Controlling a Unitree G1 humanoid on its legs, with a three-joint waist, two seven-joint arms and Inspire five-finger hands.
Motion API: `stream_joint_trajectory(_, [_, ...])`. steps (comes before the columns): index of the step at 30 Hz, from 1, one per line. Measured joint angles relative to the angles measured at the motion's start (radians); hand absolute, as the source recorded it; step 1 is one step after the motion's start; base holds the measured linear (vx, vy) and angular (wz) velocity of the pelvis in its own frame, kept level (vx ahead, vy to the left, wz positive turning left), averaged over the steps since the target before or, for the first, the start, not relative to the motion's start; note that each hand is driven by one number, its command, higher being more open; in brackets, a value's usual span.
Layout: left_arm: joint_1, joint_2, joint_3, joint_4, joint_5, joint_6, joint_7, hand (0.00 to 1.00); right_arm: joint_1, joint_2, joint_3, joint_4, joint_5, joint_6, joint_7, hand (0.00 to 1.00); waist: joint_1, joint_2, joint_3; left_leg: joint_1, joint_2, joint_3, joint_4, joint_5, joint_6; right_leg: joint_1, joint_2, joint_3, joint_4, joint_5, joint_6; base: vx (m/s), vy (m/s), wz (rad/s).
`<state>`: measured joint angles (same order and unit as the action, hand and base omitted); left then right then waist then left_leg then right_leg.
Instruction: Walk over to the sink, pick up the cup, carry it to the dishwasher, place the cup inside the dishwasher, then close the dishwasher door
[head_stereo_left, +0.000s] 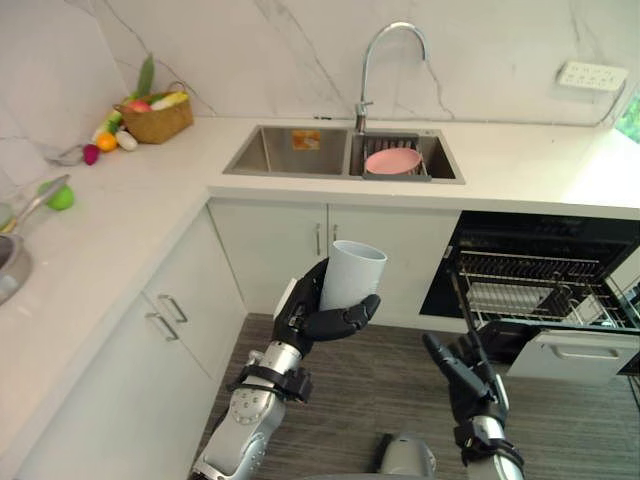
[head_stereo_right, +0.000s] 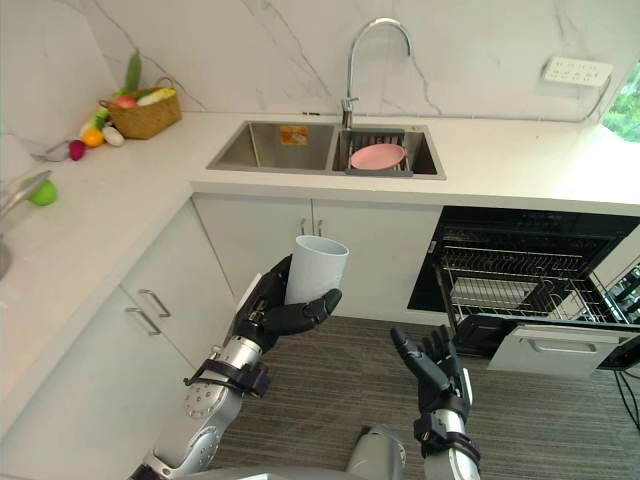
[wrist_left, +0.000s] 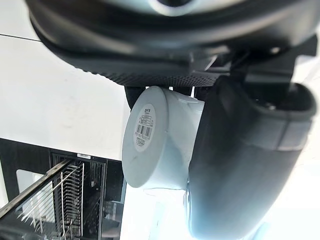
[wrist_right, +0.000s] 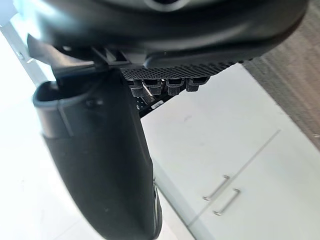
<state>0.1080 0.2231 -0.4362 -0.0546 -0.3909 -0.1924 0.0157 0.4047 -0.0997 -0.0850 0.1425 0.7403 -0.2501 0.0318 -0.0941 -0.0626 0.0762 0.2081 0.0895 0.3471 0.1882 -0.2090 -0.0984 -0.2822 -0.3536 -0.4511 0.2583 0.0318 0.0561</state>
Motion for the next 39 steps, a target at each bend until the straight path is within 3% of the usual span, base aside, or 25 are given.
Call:
stream_joint_trajectory(1, [0.0,-0.011,-0.001,0.009,0.0,0.0,0.0,0.0,0.003,-0.007,-0.01,-0.017,-0.002,-0.007,-0.001,1.0,0.005,0.028,-0.005,0.006,0.021,-0.006,0.004,-0.008,0.0,0.0,0.02,-0.004,0.015,0.001,0.002,0.5,-0.368,-0.21])
stream_joint_trajectory(3, [-0.019,-0.026,-0.003,0.012,0.001,-0.006,-0.002,0.0,-0.002,-0.01,-0.049,-0.091,-0.031,-0.036,-0.018,1.0,0.013,0.094,-0.012,0.012,0.113,0.014,0.078,-0.051,0.02,-0.003,0.105,0.03,0.073,-0.005,-0.009,0.36,-0.27,-0.23])
stream_joint_trajectory(4, [-0.03,-0.028,-0.003,0.012,0.001,-0.008,-0.002,0.0,-0.001,-0.009,-0.055,-0.115,-0.043,-0.046,-0.025,1.0,0.012,0.103,-0.015,0.011,0.135,0.025,0.105,-0.064,0.02,-0.009,0.123,0.038,0.103,-0.018,-0.029,0.29,-0.266,-0.17])
stream_joint_trajectory(6, [-0.067,-0.031,0.004,0.014,0.0,-0.02,0.001,0.0,-0.025,-0.013,-0.073,-0.175,-0.086,-0.061,-0.05,1.0,0.017,0.117,-0.021,0.004,0.195,0.037,0.223,-0.068,0.007,-0.03,0.159,0.057,0.203,-0.074,-0.107,0.28,-0.27,-0.36])
stream_joint_trajectory(7, [-0.071,-0.031,0.006,0.014,0.0,-0.023,0.002,0.0,-0.039,-0.015,-0.077,-0.181,-0.09,-0.06,-0.055,1.0,0.019,0.121,-0.02,-0.011,0.218,0.049,0.284,-0.056,0.006,-0.028,0.174,0.064,0.21,-0.086,-0.115,0.26,-0.216,-0.59])
stream_joint_trajectory(8, [-0.076,-0.032,0.007,0.014,0.001,-0.029,0.005,0.0,-0.057,-0.016,-0.092,-0.194,-0.096,-0.058,-0.058,1.0,0.025,0.136,-0.014,-0.046,0.27,0.042,0.412,-0.008,-0.015,-0.008,0.214,0.076,0.202,-0.106,-0.121,0.22,-0.149,-0.65])
stream_joint_trajectory(9, [-0.076,-0.037,0.006,0.015,0.001,-0.032,0.01,0.0,-0.066,-0.021,-0.115,-0.206,-0.098,-0.052,-0.057,1.0,0.025,0.16,-0.012,-0.11,0.312,-0.04,0.551,0.097,-0.05,0.027,0.26,0.086,0.166,-0.113,-0.123,0.34,-0.202,-0.64])
stream_joint_trajectory(11, [-0.078,-0.047,0.006,0.019,0.0,-0.032,0.02,0.0,-0.075,-0.044,-0.158,-0.206,-0.097,-0.035,-0.056,1.0,0.025,0.171,-0.004,-0.2,0.327,-0.108,0.742,0.199,-0.075,0.091,0.295,0.119,0.103,-0.116,-0.129,0.37,-0.071,-0.58])
stream_joint_trajectory(13, [-0.078,-0.064,0.001,0.025,-0.001,-0.033,0.029,0.0,-0.075,-0.051,-0.204,-0.206,-0.092,-0.03,-0.056,1.0,0.018,0.17,0.0,-0.256,0.296,-0.074,0.836,0.108,-0.043,0.153,0.298,0.154,0.08,-0.13,-0.147,0.31,0.018,-0.57])
stream_joint_trajectory(14, [-0.076,-0.067,-0.004,0.027,-0.001,-0.043,0.034,0.0,-0.076,-0.053,-0.212,-0.206,-0.092,-0.031,-0.054,1.0,0.017,0.168,0.001,-0.273,0.265,-0.046,0.809,0.052,-0.023,0.191,0.298,0.188,0.068,-0.143,-0.145,0.25,0.014,-0.6])
stream_joint_trajectory(15, [-0.073,-0.069,-0.006,0.027,0.0,-0.052,0.038,0.0,-0.077,-0.054,-0.209,-0.207,-0.093,-0.031,-0.052,1.0,0.018,0.167,0.002,-0.283,0.25,-0.037,0.779,0.034,-0.022,0.205,0.298,0.206,0.064,-0.15,-0.144,0.37,0.036,-1.01])
stream_joint_trajectory(18, [-0.053,-0.09,-0.012,0.02,0.001,-0.095,0.083,0.0,-0.078,-0.055,-0.127,-0.235,-0.093,-0.035,-0.049,1.0,0.024,0.165,0.003,-0.338,0.17,-0.089,0.506,0.011,-0.021,0.228,0.298,0.324,0.053,-0.172,-0.134,0.25,0.063,-1.14])
stream_joint_trajectory(20, [-0.041,-0.098,-0.012,0.002,0.017,-0.108,0.115,0.0,-0.08,-0.055,-0.043,-0.266,-0.097,-0.035,-0.053,1.0,0.027,0.166,0.002,-0.357,0.107,-0.235,0.237,0.028,-0.042,0.216,0.308,0.425,0.049,-0.183,-0.12,0.26,0.141,-1.28])
stream_joint_trajectory(22, [-0.042,-0.104,-0.011,-0.007,0.019,-0.108,0.117,0.0,-0.08,-0.055,-0.02,-0.271,-0.102,-0.035,-0.065,1.0,0.026,0.169,0.0,-0.357,0.096,-0.264,0.139,0.055,-0.045,0.215,0.32,0.476,0.051,-0.191,-0.108,0.32,0.206,-0.98])
stream_joint_trajectory(23, [-0.045,-0.111,-0.011,-0.012,0.019,-0.111,0.114,0.0,-0.081,-0.058,-0.022,-0.271,-0.107,-0.035,-0.087,1.0,0.024,0.177,-0.006,-0.348,0.084,-0.263,0.076,0.092,-0.034,0.211,0.331,0.51,0.062,-0.205,-0.086,0.42,0.31,-1.12])
stream_joint_trajectory(24, [-0.053,-0.113,-0.011,-0.019,0.019,-0.115,0.115,0.0,-0.087,-0.067,-0.031,-0.271,-0.107,-0.035,-0.106,1.0,0.027,0.193,-0.017,-0.329,0.066,-0.263,0.016,0.18,-0.009,0.187,0.351,0.545,0.106,-0.226,-0.05,0.35,0.287,-1.08])
stream_joint_trajectory(25, [-0.06,-0.104,-0.008,-0.016,0.019,-0.124,0.118,0.0,-0.097,-0.06,-0.032,-0.257,-0.11,-0.035,-0.112,1.0,0.03,0.183,-0.025,-0.321,0.061,-0.259,0.024,0.214,-0.017,0.175,0.351,0.572,0.132,-0.243,-0.036,0.32,0.255,-0.98])
stream_joint_trajectory(27, [-0.115,-0.048,-0.001,-0.014,0.018,-0.122,0.154,0.0,-0.101,-0.053,-0.053,-0.266,-0.11,-0.03,-0.133,1.0,0.005,0.135,-0.031,-0.303,0.013,-0.207,0.014,0.2,0.012,0.163,0.293,0.56,0.137,-0.25,-0.007,0.27,0.207,-0.59])
stream_joint_trajectory(33, [-0.265,-0.047,0.004,-0.015,0.018,-0.126,0.227,0.0,-0.125,-0.049,-0.16,-0.271,-0.109,-0.031,-0.121,1.0,-0.018,0.117,-0.022,-0.23,-0.039,-0.113,-0.022,0.147,0.062,0.191,0.229,0.532,0.079,-0.215,0.056,0.11,0.155,-0.47])
stream_joint_trajectory(36, [-0.295,-0.069,0.006,-0.015,0.022,-0.126,0.266,0.0,-0.14,-0.006,-0.157,-0.267,-0.11,-0.031,-0.097,1.0,-0.014,0.114,-0.019,-0.223,-0.027,-0.03,0.014,0.092,0.079,0.156,0.216,0.443,0.055,-0.162,0.058,-0.04,0.091,-0.83])
stream_joint_trajectory(39, [-0.294,-0.088,0.03,-0.019,0.045,-0.115,0.314,0.0,-0.168,0.023,-0.104,-0.26,-0.11,-0.03,-0.088,1.0,0.005,0.123,-0.012,-0.191,0.008,0.081,-0.008,0.069,0.093,0.175,0.2,0.313,-0.059,-0.105,0.025,-0.08,0.078,-1.29])
